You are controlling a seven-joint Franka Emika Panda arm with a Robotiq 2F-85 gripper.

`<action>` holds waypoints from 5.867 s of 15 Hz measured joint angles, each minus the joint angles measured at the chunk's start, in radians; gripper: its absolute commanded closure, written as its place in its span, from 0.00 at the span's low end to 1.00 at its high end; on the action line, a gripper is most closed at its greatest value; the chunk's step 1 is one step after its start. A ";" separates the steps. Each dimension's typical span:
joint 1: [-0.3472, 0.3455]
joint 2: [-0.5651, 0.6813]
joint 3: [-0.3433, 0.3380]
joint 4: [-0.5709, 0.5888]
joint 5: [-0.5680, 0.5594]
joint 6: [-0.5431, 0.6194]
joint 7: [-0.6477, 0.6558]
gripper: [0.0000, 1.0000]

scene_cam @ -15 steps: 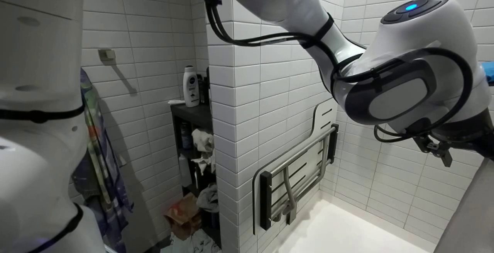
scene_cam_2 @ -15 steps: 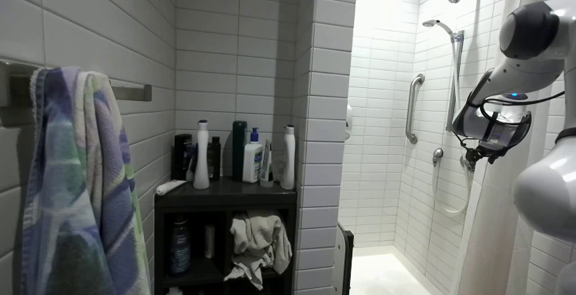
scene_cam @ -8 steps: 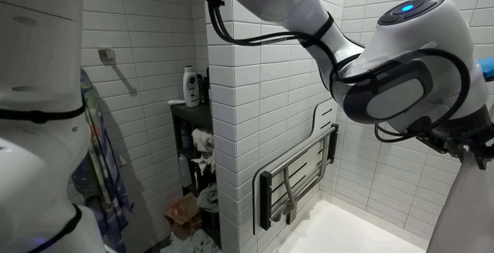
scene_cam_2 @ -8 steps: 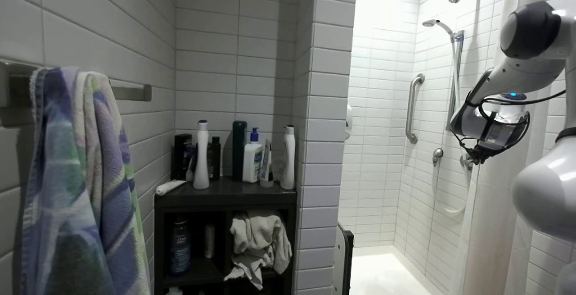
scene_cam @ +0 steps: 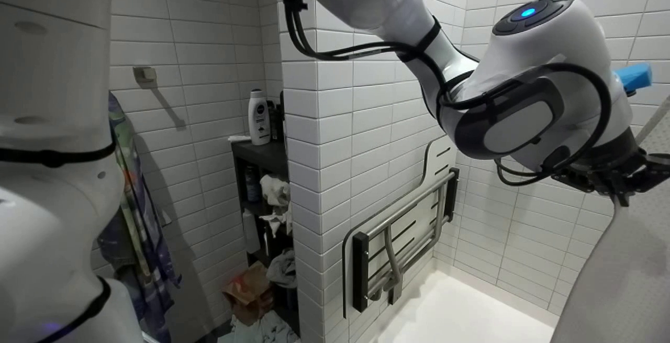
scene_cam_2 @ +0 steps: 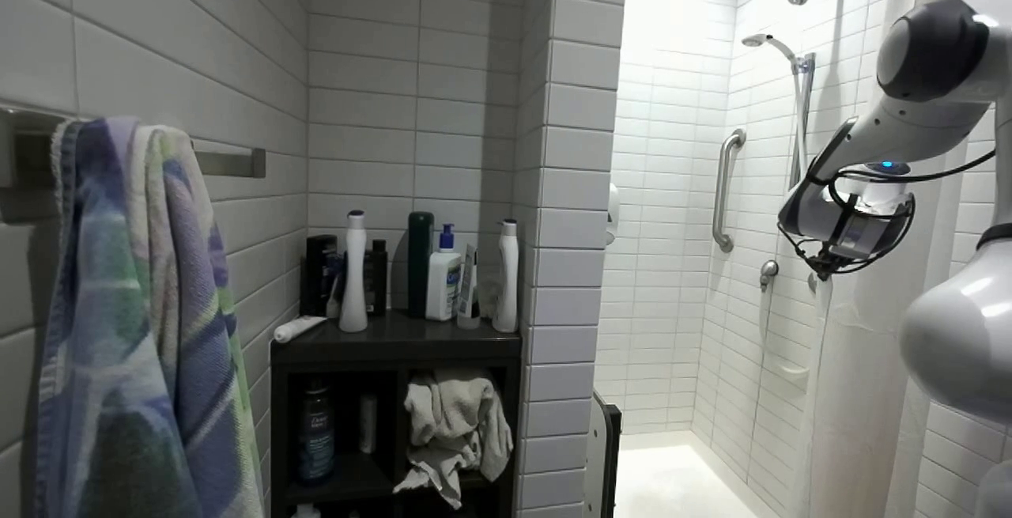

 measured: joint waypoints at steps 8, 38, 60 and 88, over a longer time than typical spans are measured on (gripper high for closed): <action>0.214 -0.102 -0.018 -0.070 -0.080 0.030 -0.236 1.00; 0.423 -0.414 0.248 -0.273 -1.051 -0.134 -0.652 1.00; 0.622 -0.724 0.005 -0.501 -0.621 -0.323 -1.648 1.00; 0.618 -0.783 0.248 -0.510 -0.609 -0.534 -1.875 0.85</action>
